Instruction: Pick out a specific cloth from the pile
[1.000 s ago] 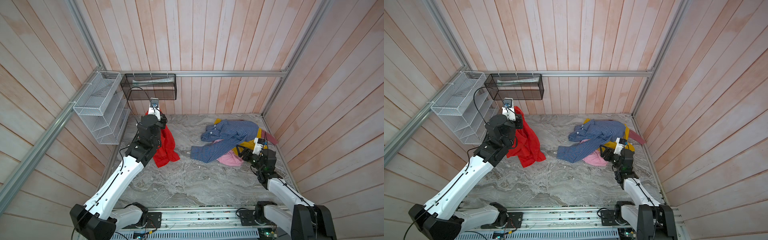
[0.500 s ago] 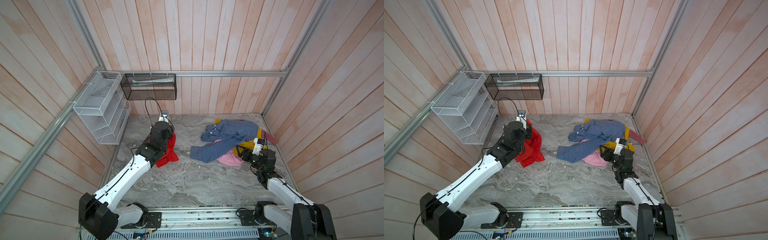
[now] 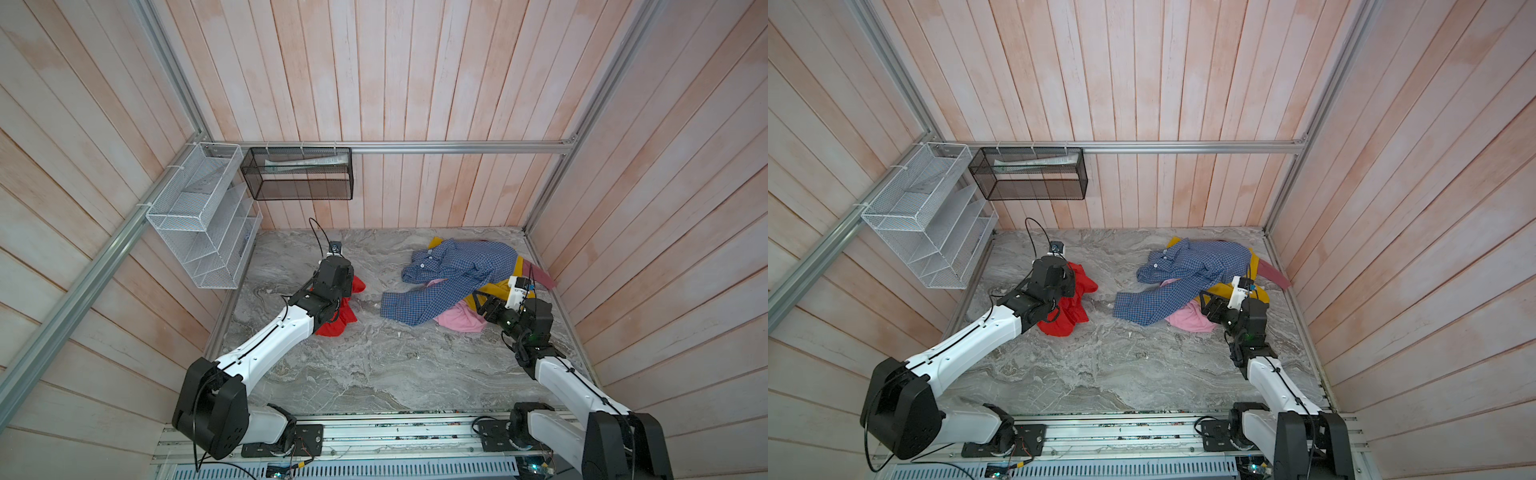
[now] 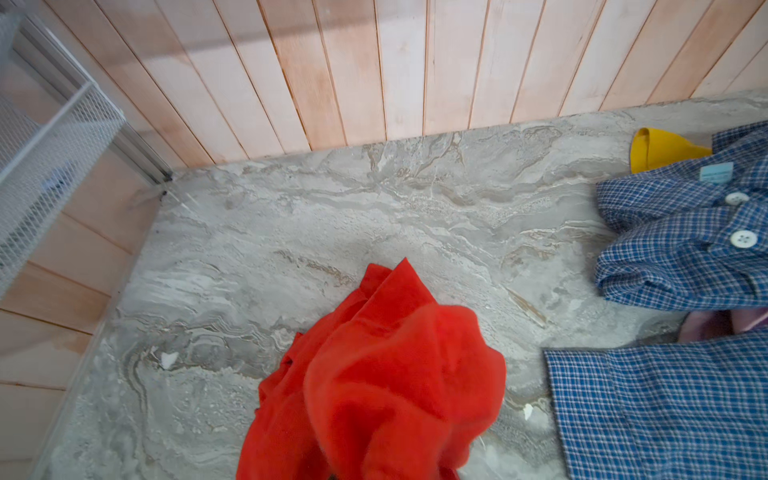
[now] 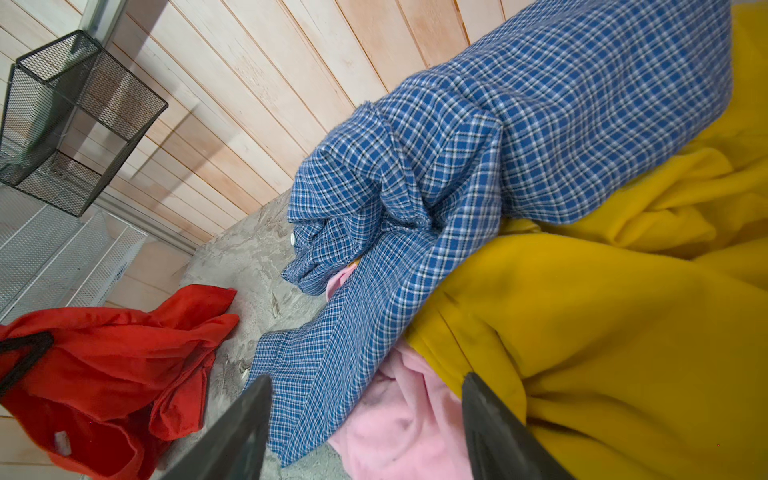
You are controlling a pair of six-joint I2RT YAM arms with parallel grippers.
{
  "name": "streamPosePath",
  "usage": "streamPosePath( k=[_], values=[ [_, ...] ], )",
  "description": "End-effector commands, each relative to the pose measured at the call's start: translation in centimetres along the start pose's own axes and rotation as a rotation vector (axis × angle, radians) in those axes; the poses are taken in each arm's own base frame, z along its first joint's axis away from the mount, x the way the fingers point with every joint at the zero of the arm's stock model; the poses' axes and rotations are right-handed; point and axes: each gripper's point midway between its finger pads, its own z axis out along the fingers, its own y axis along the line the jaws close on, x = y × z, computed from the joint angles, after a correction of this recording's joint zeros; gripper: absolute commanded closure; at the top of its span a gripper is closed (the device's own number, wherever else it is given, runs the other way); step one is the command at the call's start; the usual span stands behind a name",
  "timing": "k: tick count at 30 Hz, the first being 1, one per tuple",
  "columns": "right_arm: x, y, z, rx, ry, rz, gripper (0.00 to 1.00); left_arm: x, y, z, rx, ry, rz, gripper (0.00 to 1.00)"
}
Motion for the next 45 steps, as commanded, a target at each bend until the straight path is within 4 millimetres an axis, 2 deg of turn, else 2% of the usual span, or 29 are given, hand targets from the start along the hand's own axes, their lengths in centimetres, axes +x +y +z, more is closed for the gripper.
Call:
streamPosePath(
  k=[1, 4, 8, 11, 14, 19, 22, 23, 26, 29, 32, 36, 39, 42, 45],
  values=[
    [0.2, -0.3, -0.2, 0.01, -0.001, -0.004, 0.27, 3.8, -0.2, 1.6, 0.03, 0.124, -0.066, 1.0],
    [0.3, -0.3, -0.2, 0.01, 0.0, -0.005, 0.27, 6.0, 0.3, 2.9, 0.036, 0.197, -0.108, 1.0],
    [0.3, -0.3, -0.3, 0.01, 0.002, -0.009, 0.27, 7.4, 2.1, 4.3, -0.015, 0.246, -0.157, 0.99],
    [0.3, -0.3, -0.4, 0.014, 0.0, -0.011, 0.27, 7.9, 3.2, 5.0, -0.021, 0.273, -0.21, 0.94],
    [0.4, -0.5, -0.6, 0.021, -0.008, -0.008, 0.27, 9.0, 3.4, 5.7, -0.006, 0.311, -0.216, 0.86],
    [0.5, -0.7, -0.6, 0.025, -0.012, -0.005, 0.27, 12.7, 3.7, 7.1, -0.058, 0.423, -0.199, 0.82],
    [0.4, -0.7, -0.7, 0.03, -0.014, -0.015, 0.27, 13.9, 3.9, 7.3, -0.077, 0.449, -0.203, 0.78],
    [0.4, -0.8, -0.7, 0.034, -0.015, -0.017, 0.27, 13.9, 4.1, 7.3, -0.09, 0.447, -0.207, 0.76],
    [0.4, -0.8, -0.7, 0.037, -0.016, -0.021, 0.27, 13.1, 4.4, 6.9, -0.103, 0.421, -0.222, 0.52],
    [0.4, -0.9, -0.7, 0.042, -0.015, -0.024, 0.27, 11.0, 4.6, 5.7, -0.087, 0.357, -0.239, 0.3],
    [0.4, -1.0, -0.7, 0.046, -0.015, -0.028, 0.27, 8.7, 4.8, 4.1, -0.066, 0.288, -0.26, 0.17],
    [0.2, -0.9, -0.7, 0.045, -0.018, -0.036, 0.27, 7.3, 4.5, 2.4, -0.032, 0.251, -0.263, 0.06],
    [0.0, -0.8, -0.7, 0.044, -0.02, -0.042, 0.27, 7.1, 3.8, 1.6, -0.011, 0.247, -0.244, 0.05],
    [0.0, -0.8, -0.7, 0.045, -0.019, -0.046, 0.27, 7.1, 2.5, 1.2, 0.024, 0.237, -0.218, 0.01],
    [0.0, -0.8, -0.7, 0.047, -0.018, -0.048, 0.27, 7.7, 0.3, 1.5, 0.085, 0.253, -0.157, 0.0]
  ],
)
